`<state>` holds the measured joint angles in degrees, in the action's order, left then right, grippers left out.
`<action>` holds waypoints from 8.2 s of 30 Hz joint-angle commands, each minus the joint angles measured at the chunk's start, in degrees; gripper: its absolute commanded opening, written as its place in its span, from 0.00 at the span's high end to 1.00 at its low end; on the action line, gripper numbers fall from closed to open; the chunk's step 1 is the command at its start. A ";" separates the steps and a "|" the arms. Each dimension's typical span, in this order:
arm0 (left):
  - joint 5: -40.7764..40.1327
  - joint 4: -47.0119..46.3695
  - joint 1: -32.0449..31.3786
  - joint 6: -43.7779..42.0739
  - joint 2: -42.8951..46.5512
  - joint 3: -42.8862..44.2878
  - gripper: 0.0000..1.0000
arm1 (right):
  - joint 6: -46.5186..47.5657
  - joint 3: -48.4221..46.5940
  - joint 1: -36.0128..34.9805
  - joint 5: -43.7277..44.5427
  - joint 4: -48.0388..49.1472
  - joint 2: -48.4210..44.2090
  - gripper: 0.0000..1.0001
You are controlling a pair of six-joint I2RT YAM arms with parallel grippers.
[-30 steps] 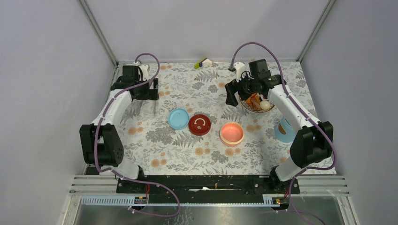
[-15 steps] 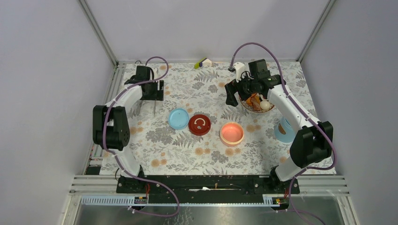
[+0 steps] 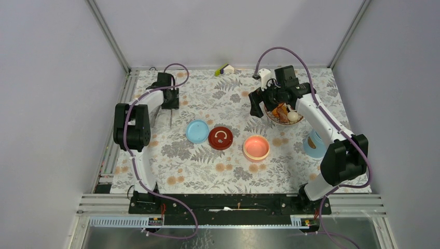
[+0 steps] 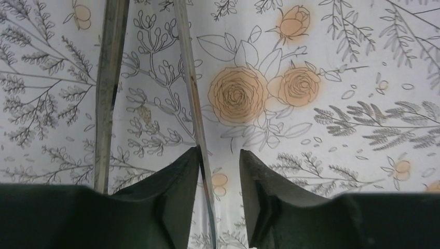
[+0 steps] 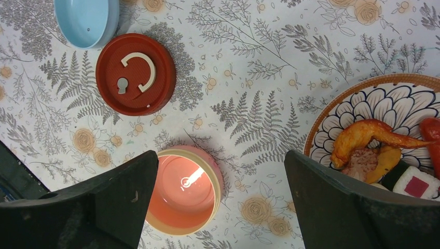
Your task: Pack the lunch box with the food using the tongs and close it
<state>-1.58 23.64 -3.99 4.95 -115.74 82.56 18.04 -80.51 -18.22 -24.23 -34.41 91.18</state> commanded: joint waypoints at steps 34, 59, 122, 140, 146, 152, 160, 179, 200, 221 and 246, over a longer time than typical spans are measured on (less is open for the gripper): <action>11.56 -11.82 -6.58 -54.55 43.19 -17.08 1.00 | -7.14 -11.77 -0.42 -10.24 -2.96 -7.02 0.02; 47.07 -72.92 -12.87 -92.25 65.74 -54.92 1.00 | -68.52 10.00 -0.50 -49.05 51.61 -10.68 0.01; 46.76 -68.81 -21.08 -100.37 58.81 -50.25 1.00 | -93.89 13.63 -16.65 -41.07 78.34 -0.55 0.45; 47.04 -62.27 -21.46 -101.68 59.41 -48.09 1.00 | -92.18 13.77 -16.67 -42.21 77.06 -1.22 0.49; 46.99 -54.05 -21.58 -104.56 60.32 -45.78 1.00 | -84.95 13.05 -16.62 -41.84 68.49 -2.27 0.42; 46.93 -54.49 -21.67 -104.61 60.31 -45.96 1.00 | -81.51 12.99 -16.67 -41.52 65.00 -3.59 0.45; 47.01 -56.29 -21.76 -104.05 60.63 -46.88 0.95 | -81.59 11.91 -16.63 -41.59 65.00 -3.28 0.56; 45.56 -55.32 -21.76 -101.05 63.43 -46.76 0.43 | -89.23 11.68 -10.50 -42.57 74.15 -3.09 0.57; 11.53 15.28 -20.97 -40.35 47.03 -1.86 0.01 | -15.90 -13.00 4.53 -19.54 -9.91 -3.20 0.56; 25.57 15.58 -14.02 -1.30 42.61 -4.25 0.01 | 7.90 -15.64 14.32 12.74 -34.02 -0.75 0.55; 29.33 15.30 -13.77 0.49 44.77 -4.48 0.01 | 23.19 -17.46 15.32 35.93 -47.62 -0.69 0.59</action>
<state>26.11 41.58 -17.89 4.60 -73.21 77.87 37.34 -93.78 -2.94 6.85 -78.17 88.20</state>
